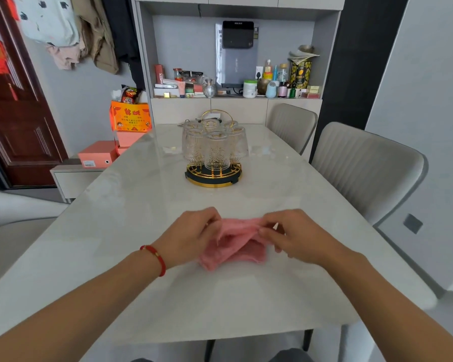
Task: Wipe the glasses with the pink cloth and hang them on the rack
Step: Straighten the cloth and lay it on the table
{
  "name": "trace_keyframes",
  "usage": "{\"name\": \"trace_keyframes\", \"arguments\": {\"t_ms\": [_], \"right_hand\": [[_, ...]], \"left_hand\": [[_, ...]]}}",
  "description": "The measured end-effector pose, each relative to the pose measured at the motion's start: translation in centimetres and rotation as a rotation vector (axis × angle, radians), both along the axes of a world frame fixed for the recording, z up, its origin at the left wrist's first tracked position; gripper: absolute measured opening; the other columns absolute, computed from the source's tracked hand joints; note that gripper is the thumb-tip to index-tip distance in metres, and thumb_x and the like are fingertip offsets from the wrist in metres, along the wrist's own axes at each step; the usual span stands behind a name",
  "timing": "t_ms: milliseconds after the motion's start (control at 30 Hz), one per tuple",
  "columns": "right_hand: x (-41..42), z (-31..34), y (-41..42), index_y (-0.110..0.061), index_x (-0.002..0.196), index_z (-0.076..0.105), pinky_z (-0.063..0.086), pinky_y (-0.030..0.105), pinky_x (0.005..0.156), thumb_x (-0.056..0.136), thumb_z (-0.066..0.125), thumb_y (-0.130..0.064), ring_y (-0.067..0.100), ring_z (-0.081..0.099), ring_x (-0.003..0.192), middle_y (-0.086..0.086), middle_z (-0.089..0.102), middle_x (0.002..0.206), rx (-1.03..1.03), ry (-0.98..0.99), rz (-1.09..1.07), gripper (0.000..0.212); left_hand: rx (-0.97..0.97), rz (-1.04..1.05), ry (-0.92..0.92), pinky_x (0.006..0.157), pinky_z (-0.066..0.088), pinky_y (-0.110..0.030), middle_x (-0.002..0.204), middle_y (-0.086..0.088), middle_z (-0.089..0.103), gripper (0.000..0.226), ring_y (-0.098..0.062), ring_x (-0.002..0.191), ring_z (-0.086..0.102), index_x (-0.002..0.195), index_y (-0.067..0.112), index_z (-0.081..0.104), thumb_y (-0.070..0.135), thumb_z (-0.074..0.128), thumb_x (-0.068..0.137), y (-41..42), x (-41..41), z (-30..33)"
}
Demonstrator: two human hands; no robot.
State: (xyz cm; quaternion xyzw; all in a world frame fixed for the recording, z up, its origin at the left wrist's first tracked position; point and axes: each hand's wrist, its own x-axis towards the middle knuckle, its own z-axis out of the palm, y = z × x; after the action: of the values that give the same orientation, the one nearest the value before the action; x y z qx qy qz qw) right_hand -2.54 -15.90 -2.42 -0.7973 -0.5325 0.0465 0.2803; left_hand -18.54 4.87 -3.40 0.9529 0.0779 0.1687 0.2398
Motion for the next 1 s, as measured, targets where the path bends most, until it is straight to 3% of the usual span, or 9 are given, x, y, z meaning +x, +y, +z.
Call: {"name": "trace_keyframes", "arguments": {"t_ms": [133,233,333,467,600,667,800,900,1000], "right_hand": [[0.4,2.5,1.6,-0.019,0.097,0.074,0.058,0.034,0.048,0.100,0.062,-0.016,0.024,0.068,0.051,0.002,0.070,0.065,0.161,0.150,-0.050,0.013],[0.8,3.4,3.3,-0.019,0.094,0.078,0.061,0.033,0.066,0.096,0.067,-0.016,0.011,0.067,0.055,-0.009,0.071,0.068,0.207,0.109,-0.151,0.012],[0.7,3.6,4.8,-0.017,0.085,0.079,0.064,0.040,0.073,0.091,0.066,-0.012,0.017,0.073,0.063,-0.002,0.075,0.075,0.326,0.280,-0.234,0.015],[0.1,4.0,6.0,-0.019,0.079,0.077,0.060,0.031,0.062,0.087,0.066,-0.013,0.018,0.071,0.060,-0.003,0.073,0.074,0.406,0.374,-0.275,0.014],[0.2,4.6,6.7,-0.020,0.089,0.076,0.043,0.009,0.062,0.084,0.067,-0.010,0.007,0.064,0.080,-0.007,0.072,0.086,0.319,0.140,-0.246,0.014],[0.8,4.9,6.4,-0.023,0.103,0.069,0.044,0.015,0.066,0.086,0.063,-0.003,0.015,0.061,0.088,-0.002,0.066,0.098,0.218,-0.010,-0.184,0.027],[1.8,4.8,5.0,-0.037,0.105,0.046,0.048,0.040,0.081,0.084,0.049,0.004,0.024,0.055,0.096,-0.001,0.054,0.110,-0.046,-0.238,-0.075,0.046],[2.2,4.5,4.5,-0.029,0.097,0.052,0.049,0.031,0.073,0.084,0.055,0.004,0.017,0.059,0.088,0.000,0.059,0.108,-0.059,-0.183,-0.045,0.035],[2.6,4.3,4.6,-0.024,0.091,0.057,0.041,0.016,0.052,0.085,0.059,0.002,0.007,0.058,0.071,0.001,0.063,0.108,-0.020,-0.059,-0.096,0.027]], "left_hand": [[-0.203,0.115,-0.020,0.058,0.048,-0.025,0.073,0.006,0.065,0.026,-0.008,0.061,0.060,0.084,0.023,0.058,0.016,0.048,0.107,0.8,1.0,1.7],[-0.376,0.167,0.009,0.062,0.055,-0.035,0.078,-0.005,0.070,0.021,-0.017,0.063,0.063,0.090,0.017,0.060,0.024,0.049,0.107,1.3,1.9,2.4],[-0.429,0.111,0.096,0.065,0.052,-0.030,0.088,0.000,0.071,0.036,-0.013,0.072,0.062,0.102,0.020,0.061,0.055,0.063,0.094,0.8,2.5,3.4],[-0.105,0.121,0.168,0.057,0.044,-0.028,0.079,0.006,0.062,0.044,-0.014,0.069,0.059,0.111,0.026,0.051,0.054,0.074,0.086,-0.6,3.3,3.4],[0.166,0.101,-0.012,0.054,0.039,-0.037,0.070,0.000,0.057,0.020,-0.031,0.067,0.058,0.114,0.022,0.041,0.029,0.052,0.098,-0.8,4.1,1.7],[0.135,0.014,-0.118,0.053,0.040,-0.040,0.068,-0.003,0.057,0.034,-0.031,0.061,0.056,0.128,0.026,0.033,0.016,0.045,0.097,-0.3,3.9,1.7],[0.399,-0.193,-0.108,0.059,0.046,-0.039,0.089,-0.003,0.054,0.030,-0.025,0.071,0.052,0.117,0.030,0.046,0.032,0.027,0.094,0.7,1.9,0.7],[0.516,-0.139,-0.129,0.057,0.040,-0.034,0.087,-0.002,0.056,0.030,-0.025,0.075,0.053,0.092,0.017,0.063,0.033,0.037,0.093,0.5,1.6,-1.5],[0.634,-0.044,-0.117,0.064,0.042,-0.035,0.088,0.005,0.056,0.036,-0.019,0.080,0.052,0.088,0.022,0.063,0.057,0.056,0.084,-0.8,1.9,-2.9]]}}
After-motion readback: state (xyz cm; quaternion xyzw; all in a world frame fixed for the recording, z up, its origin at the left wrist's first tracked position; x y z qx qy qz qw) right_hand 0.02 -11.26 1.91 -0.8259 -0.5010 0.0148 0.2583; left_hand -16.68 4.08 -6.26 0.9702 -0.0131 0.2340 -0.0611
